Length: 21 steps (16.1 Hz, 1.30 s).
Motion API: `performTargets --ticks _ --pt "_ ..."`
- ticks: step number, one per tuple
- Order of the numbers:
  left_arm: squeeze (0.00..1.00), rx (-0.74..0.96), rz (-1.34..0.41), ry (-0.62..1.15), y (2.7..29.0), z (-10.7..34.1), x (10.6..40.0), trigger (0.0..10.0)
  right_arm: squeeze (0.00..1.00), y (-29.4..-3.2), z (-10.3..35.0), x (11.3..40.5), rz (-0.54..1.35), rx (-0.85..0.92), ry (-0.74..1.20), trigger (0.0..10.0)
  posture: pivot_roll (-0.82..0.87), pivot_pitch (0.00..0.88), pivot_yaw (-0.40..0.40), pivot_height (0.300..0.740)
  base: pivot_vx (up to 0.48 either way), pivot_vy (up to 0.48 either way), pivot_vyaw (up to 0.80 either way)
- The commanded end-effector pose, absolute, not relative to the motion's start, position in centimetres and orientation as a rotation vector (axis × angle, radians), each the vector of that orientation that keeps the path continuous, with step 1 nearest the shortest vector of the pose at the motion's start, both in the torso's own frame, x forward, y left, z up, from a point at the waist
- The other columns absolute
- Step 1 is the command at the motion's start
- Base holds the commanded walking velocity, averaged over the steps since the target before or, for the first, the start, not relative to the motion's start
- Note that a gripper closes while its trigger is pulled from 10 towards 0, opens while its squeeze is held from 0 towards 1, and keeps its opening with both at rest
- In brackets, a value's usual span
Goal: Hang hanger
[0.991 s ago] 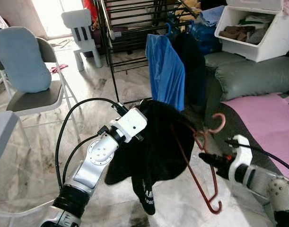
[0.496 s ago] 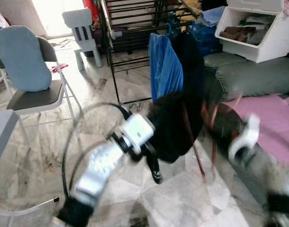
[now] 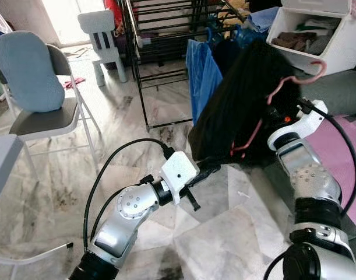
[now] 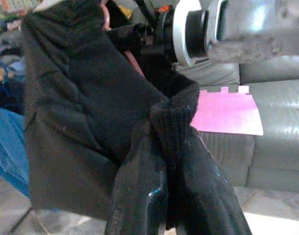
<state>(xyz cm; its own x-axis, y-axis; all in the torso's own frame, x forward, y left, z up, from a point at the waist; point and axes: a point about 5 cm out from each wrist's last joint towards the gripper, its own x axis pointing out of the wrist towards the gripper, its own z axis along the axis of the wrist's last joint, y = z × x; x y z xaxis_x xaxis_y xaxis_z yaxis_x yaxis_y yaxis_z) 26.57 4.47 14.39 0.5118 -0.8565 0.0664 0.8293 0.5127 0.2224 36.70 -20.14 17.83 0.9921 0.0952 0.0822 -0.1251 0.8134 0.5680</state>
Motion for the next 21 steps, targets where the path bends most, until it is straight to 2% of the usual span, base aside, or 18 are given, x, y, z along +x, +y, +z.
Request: performTargets --ticks 1,4,8,9,10,14,19,21 --pt "0.00 0.139 -1.011 -0.151 4.7 14.3 26.4 10.0 0.00 -20.6 19.7 37.0 0.094 0.441 -0.150 10.0 -0.10 0.000 0.003 0.740 0.000 0.000 0.00" --pt "0.00 0.094 -0.926 -0.125 5.2 13.9 26.9 10.0 0.00 -19.8 20.7 37.1 0.132 0.283 -0.211 10.0 -0.11 0.000 -0.003 0.740 0.000 0.000 0.00" --pt "0.00 0.029 -0.859 -0.020 5.4 12.0 26.6 10.0 0.00 -18.6 19.2 36.4 0.154 0.167 -0.223 10.0 -0.10 0.000 -0.011 0.740 0.000 0.000 0.00" --pt "0.82 0.047 -0.869 0.022 5.4 10.9 26.3 10.0 0.00 -18.3 18.8 36.3 0.156 0.142 -0.226 10.0 -0.10 0.000 -0.011 0.740 0.000 0.000 0.00" --pt "1.00 0.047 -0.878 0.043 5.3 10.4 26.1 10.0 0.00 -18.1 18.6 36.2 0.159 0.136 -0.227 10.0 -0.10 0.000 -0.015 0.740 0.000 0.000 0.00" --pt "1.00 0.054 -0.891 0.063 5.2 10.0 26.2 10.0 0.00 -17.7 18.7 35.8 0.182 0.111 -0.255 10.0 -0.10 0.000 -0.014 0.740 0.000 0.000 0.00" --pt "1.00 -0.036 -0.858 0.093 7.1 10.3 26.1 10.0 0.00 -17.9 17.5 35.1 0.208 0.063 -0.269 10.0 -0.10 0.000 -0.009 0.740 0.000 0.000 0.00" --pt "1.00 0.027 -0.787 0.040 8.5 10.8 26.3 10.0 0.00 -17.7 16.5 34.3 0.306 0.014 -0.249 10.0 -0.09 0.000 -0.010 0.740 0.000 0.000 0.00"
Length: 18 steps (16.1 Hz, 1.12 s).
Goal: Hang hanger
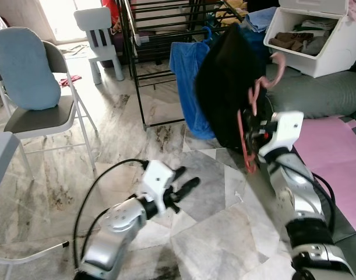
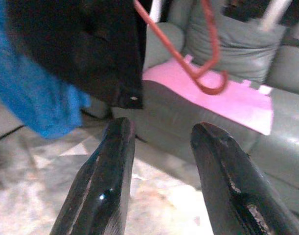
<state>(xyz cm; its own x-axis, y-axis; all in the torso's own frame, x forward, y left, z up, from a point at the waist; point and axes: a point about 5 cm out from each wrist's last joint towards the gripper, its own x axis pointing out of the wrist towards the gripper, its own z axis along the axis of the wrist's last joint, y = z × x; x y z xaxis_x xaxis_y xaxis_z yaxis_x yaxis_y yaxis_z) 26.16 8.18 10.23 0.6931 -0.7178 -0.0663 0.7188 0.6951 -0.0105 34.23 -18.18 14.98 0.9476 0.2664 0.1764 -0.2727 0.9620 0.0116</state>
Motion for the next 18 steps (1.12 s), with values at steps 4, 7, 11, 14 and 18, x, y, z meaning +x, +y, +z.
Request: performTargets --ticks 4,7,11,14,18 --pt "1.00 0.312 -0.624 -0.139 13.0 13.0 27.4 10.0 0.00 -19.3 14.6 31.2 0.464 -0.102 -0.209 10.0 -0.08 0.000 -0.011 0.740 0.000 0.000 0.00" --pt "1.00 0.398 -0.573 -0.210 14.5 14.3 28.2 10.0 0.00 -19.8 14.0 29.8 0.547 -0.144 -0.179 10.0 -0.08 0.000 -0.005 0.740 0.000 0.000 0.00" --pt "1.00 0.719 -0.718 -0.298 15.7 14.9 28.8 10.0 0.00 -19.8 12.9 27.7 0.731 -0.177 -0.091 10.0 -0.09 0.000 0.005 0.740 0.000 0.000 0.00" --pt "1.00 0.888 -0.812 -0.324 16.1 15.2 29.6 10.0 0.00 -19.1 12.7 26.8 0.869 -0.164 -0.032 10.0 -0.09 0.000 0.009 0.740 0.000 0.000 0.00" --pt "1.00 0.938 -0.892 -0.334 15.7 14.8 30.0 10.0 0.00 -19.5 12.3 26.1 1.000 -0.277 0.053 10.0 -0.09 0.000 0.019 0.740 0.000 0.000 0.00"
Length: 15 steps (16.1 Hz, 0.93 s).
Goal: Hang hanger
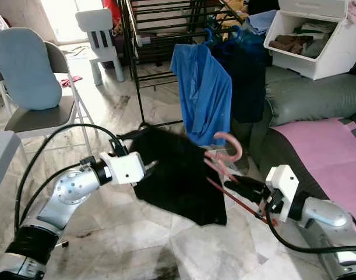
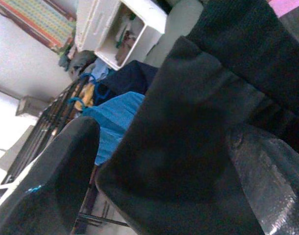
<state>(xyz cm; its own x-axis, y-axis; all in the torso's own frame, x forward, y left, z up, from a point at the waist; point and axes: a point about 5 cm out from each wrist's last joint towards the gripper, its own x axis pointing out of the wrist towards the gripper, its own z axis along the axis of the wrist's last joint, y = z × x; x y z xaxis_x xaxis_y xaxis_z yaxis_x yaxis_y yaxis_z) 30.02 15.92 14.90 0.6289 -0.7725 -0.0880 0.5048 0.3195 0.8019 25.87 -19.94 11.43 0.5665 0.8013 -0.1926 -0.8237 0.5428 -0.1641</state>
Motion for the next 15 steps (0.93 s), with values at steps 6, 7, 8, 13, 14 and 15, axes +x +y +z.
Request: performTargets --ticks 6,7,8,13,14,15 --pt "1.00 0.893 -1.023 -0.248 14.6 12.2 29.4 10.0 0.00 -20.3 12.6 26.5 1.075 -0.411 0.088 10.0 -0.09 0.000 0.017 0.740 0.000 0.000 0.00" --pt "0.00 0.890 -1.045 -0.229 14.3 11.8 29.7 10.0 0.00 -20.3 12.6 26.5 1.092 -0.434 0.093 10.0 -0.09 0.000 0.018 0.740 0.000 0.000 0.00" --pt "0.00 0.868 -1.063 -0.211 13.8 11.7 30.1 10.0 0.00 -20.3 12.5 26.4 1.109 -0.462 0.096 10.0 -0.10 0.000 0.020 0.740 0.000 0.000 0.00" --pt "0.00 0.814 -1.158 -0.108 12.6 11.3 31.4 4.5 0.00 -20.6 12.0 26.3 1.122 -0.533 0.095 10.0 -0.11 0.000 0.033 0.740 0.000 0.000 0.00" --pt "0.00 0.806 -1.199 -0.079 12.6 11.1 31.4 0.0 0.00 -20.5 12.1 26.4 1.114 -0.544 0.084 10.0 -0.11 0.000 0.036 0.740 0.000 0.000 0.00" --pt "0.00 0.804 -1.220 -0.067 12.6 11.1 31.4 0.0 0.00 -20.5 12.1 26.5 1.112 -0.552 0.078 10.0 -0.11 0.000 0.036 0.740 0.000 0.000 0.00"
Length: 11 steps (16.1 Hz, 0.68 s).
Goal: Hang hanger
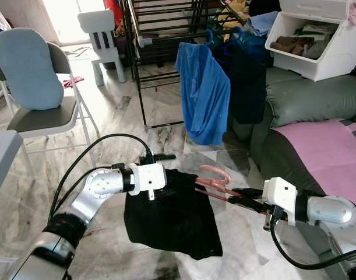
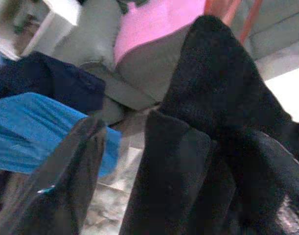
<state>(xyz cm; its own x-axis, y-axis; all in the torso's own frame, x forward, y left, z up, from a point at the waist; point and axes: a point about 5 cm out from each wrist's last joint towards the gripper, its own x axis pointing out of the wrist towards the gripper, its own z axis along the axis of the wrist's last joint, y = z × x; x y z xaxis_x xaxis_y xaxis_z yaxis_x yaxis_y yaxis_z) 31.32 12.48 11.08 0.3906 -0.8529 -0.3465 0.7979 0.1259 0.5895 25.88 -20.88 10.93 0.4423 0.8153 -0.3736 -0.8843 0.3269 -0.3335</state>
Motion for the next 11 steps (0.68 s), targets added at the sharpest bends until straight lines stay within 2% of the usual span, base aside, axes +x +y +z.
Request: performTargets --ticks 1,5,11 --pt "0.00 0.796 -1.249 -0.018 12.7 10.8 31.5 0.0 0.00 -20.5 12.0 26.5 1.111 -0.565 0.069 10.0 -0.11 0.000 0.036 0.740 0.000 0.000 0.00" --pt "0.00 0.709 -1.254 0.098 13.0 11.3 32.9 0.0 0.00 -20.2 12.0 26.9 1.090 -0.598 0.032 10.0 -0.12 0.000 0.043 0.740 0.000 0.000 0.00" --pt "0.00 0.712 -1.266 0.145 13.0 11.7 33.8 0.0 0.00 -20.3 11.6 26.7 1.095 -0.629 0.026 10.0 -0.12 0.000 0.050 0.740 0.000 0.000 0.00"
